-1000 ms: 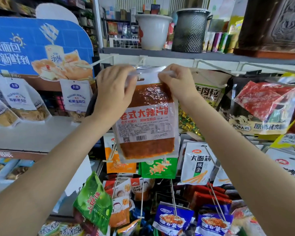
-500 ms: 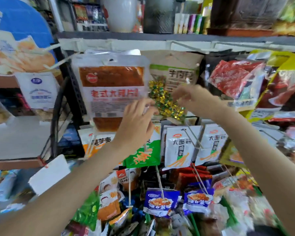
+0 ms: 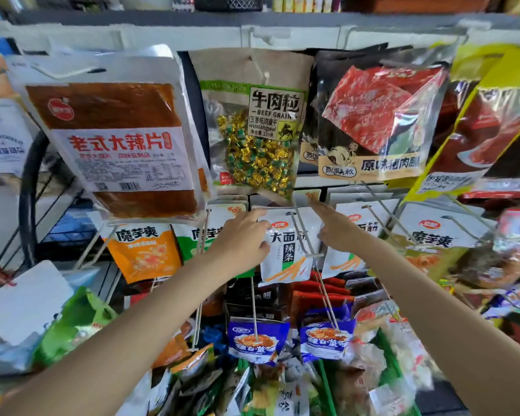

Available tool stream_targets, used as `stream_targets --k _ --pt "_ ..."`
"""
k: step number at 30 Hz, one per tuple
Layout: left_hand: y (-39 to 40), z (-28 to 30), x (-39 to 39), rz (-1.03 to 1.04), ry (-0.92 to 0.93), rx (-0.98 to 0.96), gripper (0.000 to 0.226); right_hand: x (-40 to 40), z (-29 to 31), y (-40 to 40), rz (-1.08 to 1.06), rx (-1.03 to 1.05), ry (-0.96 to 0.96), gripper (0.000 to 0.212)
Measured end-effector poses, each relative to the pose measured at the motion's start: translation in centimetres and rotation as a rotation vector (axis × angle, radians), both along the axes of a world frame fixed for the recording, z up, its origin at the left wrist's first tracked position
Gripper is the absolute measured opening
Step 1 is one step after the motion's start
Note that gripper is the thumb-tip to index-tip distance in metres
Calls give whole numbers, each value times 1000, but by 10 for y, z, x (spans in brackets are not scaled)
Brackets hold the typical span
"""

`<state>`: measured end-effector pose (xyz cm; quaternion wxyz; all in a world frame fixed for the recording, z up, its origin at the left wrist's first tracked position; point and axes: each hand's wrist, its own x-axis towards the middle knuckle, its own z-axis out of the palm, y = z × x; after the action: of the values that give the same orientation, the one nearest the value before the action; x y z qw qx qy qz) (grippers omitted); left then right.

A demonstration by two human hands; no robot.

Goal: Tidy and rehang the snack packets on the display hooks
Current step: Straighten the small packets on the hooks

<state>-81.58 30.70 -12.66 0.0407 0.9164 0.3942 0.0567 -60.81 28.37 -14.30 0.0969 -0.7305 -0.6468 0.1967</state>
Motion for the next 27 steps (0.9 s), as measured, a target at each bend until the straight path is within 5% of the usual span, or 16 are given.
stream_targets --k 2,7,12,18,21,27 --pt "0 -4 4 29 -13 -9 39 -1 -13 9 -25 63 -8 71" --pt "-3 -15 9 84 -15 -48 36 -7 -20 13 -120 320 -96 20" --pt "-12 -25 10 86 -56 -117 36 -1 -24 18 -192 264 -180 24" --pt "-21 -16 4 5 -247 -125 36 -9 -15 -8 -180 58 445 13" --pt "-31 -11 3 -101 -411 -80 25 -6 3 -43 -24 -130 510 10" --pt "-70 -14 21 -378 -530 80 26 7 37 -106 -77 -85 598 13"
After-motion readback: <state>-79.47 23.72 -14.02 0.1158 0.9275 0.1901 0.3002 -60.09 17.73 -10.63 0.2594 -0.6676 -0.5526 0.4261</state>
